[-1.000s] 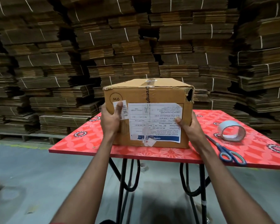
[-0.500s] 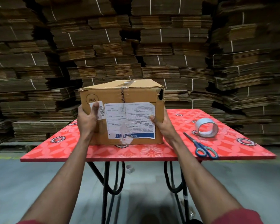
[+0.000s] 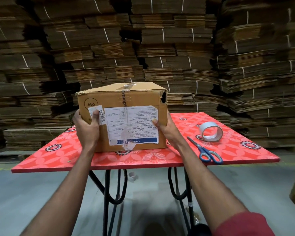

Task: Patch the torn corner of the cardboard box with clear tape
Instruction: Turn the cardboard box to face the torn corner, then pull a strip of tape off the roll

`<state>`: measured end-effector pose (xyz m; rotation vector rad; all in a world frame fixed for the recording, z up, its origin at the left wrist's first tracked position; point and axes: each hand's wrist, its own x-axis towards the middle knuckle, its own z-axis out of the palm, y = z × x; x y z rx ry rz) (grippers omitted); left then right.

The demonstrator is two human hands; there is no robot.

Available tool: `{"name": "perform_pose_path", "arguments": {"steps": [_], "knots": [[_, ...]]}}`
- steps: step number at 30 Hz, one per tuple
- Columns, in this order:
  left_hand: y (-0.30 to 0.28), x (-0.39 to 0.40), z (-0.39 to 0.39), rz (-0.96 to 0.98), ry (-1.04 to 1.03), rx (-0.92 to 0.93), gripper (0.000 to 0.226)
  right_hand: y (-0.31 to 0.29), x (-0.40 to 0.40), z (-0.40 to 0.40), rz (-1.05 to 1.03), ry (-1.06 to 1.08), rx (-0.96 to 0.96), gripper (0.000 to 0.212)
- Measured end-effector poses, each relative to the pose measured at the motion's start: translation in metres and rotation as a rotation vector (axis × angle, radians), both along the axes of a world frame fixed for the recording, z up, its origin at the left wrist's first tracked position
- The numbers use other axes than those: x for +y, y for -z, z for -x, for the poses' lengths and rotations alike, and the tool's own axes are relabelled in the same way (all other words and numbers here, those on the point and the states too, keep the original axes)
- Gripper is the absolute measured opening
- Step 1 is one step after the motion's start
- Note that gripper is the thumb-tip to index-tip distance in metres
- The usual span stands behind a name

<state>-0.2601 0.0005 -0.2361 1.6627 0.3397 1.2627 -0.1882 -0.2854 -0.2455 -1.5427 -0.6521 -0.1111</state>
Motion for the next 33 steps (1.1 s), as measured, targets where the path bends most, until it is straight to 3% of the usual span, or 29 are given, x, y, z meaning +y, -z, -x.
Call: {"name": "perform_pose_path", "arguments": {"steps": [3, 5, 7, 10, 13, 20, 23, 28, 33], "knots": [[0.010, -0.036, 0.005, -0.142, -0.308, -0.122, 0.057, -0.002, -0.016, -0.003, 0.116, 0.017, -0.005, 0.098], [0.016, -0.069, 0.010, -0.254, -0.292, -0.250, 0.043, -0.002, -0.040, -0.004, 0.160, 0.046, 0.023, 0.105], [0.023, -0.104, 0.009, -0.354, -0.147, -0.330, 0.031, 0.000, -0.071, -0.003, 0.151, 0.127, 0.037, 0.086], [0.027, -0.157, 0.004, -0.499, 0.103, -0.336, 0.018, 0.010, -0.122, -0.008, 0.057, 0.362, 0.080, 0.039], [0.028, -0.210, -0.007, -0.659, 0.368, -0.199, 0.018, 0.022, -0.158, -0.011, 0.064, 0.509, 0.115, 0.014], [0.036, -0.298, -0.062, -0.772, 0.681, 0.317, 0.032, 0.040, -0.190, -0.021, 0.313, 0.651, 0.165, 0.014], [0.038, -0.311, -0.081, -0.813, 0.719, 0.480, 0.031, 0.036, -0.188, -0.025, 0.449, 0.725, 0.107, 0.027], [0.052, -0.314, -0.097, -0.835, 0.753, 0.552, 0.030, 0.036, -0.176, -0.029, 0.531, 0.780, -0.025, 0.025], [0.052, -0.305, -0.105, -0.578, 0.774, 0.519, 0.021, 0.038, -0.163, -0.037, 0.579, 0.750, 0.003, 0.027]]}}
